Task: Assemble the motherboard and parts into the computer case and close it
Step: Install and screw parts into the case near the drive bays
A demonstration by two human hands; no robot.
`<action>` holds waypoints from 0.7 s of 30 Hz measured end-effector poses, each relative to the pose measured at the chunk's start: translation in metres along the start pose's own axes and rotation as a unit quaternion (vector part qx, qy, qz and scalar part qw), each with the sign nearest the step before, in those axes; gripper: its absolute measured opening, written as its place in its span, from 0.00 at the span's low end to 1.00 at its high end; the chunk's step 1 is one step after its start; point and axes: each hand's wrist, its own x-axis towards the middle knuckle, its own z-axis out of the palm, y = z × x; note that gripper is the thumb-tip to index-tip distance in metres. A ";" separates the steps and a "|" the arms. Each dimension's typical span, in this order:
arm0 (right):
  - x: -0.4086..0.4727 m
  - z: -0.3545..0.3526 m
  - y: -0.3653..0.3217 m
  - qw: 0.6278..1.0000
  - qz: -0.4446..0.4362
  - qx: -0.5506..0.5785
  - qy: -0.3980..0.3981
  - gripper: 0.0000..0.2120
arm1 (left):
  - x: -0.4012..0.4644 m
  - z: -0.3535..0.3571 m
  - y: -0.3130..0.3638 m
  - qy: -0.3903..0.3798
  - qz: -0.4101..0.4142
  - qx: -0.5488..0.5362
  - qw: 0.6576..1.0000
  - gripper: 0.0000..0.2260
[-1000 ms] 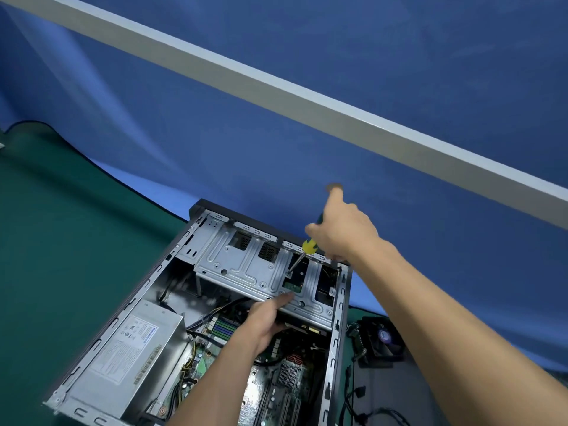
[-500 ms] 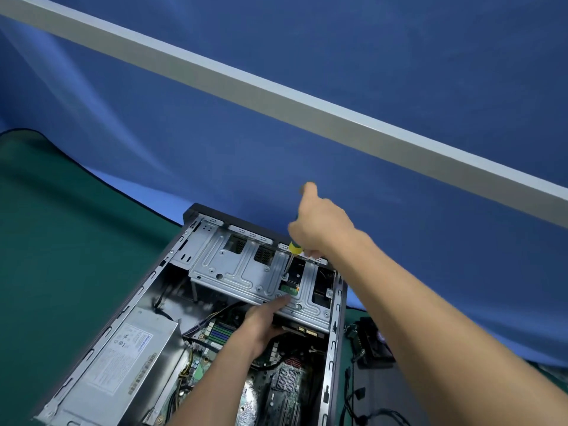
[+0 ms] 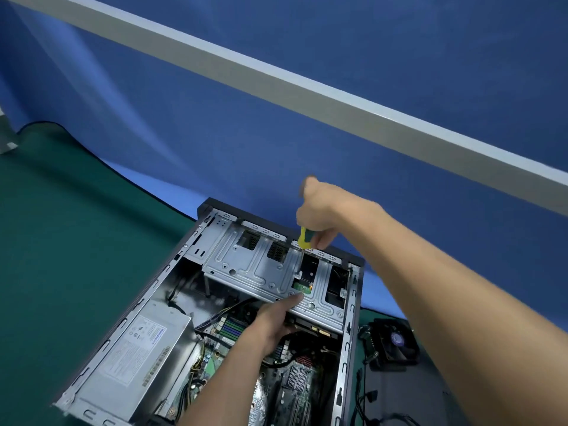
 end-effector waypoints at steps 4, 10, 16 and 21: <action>0.007 -0.009 0.014 0.999 0.036 -0.003 0.015 0.05 | 0.000 0.001 0.000 -0.004 0.025 0.015 1.000 0.12; 0.006 -0.005 0.023 0.999 0.022 0.010 0.049 0.10 | 0.003 0.000 -0.002 0.001 0.031 0.008 0.999 0.17; 0.006 0.006 0.011 0.997 -0.001 -0.003 0.081 0.10 | 0.001 0.000 -0.002 -0.007 0.013 0.004 1.000 0.10; 0.003 0.012 0.012 0.993 -0.006 -0.047 0.104 0.13 | 0.000 0.002 0.000 0.003 0.005 0.004 1.000 0.23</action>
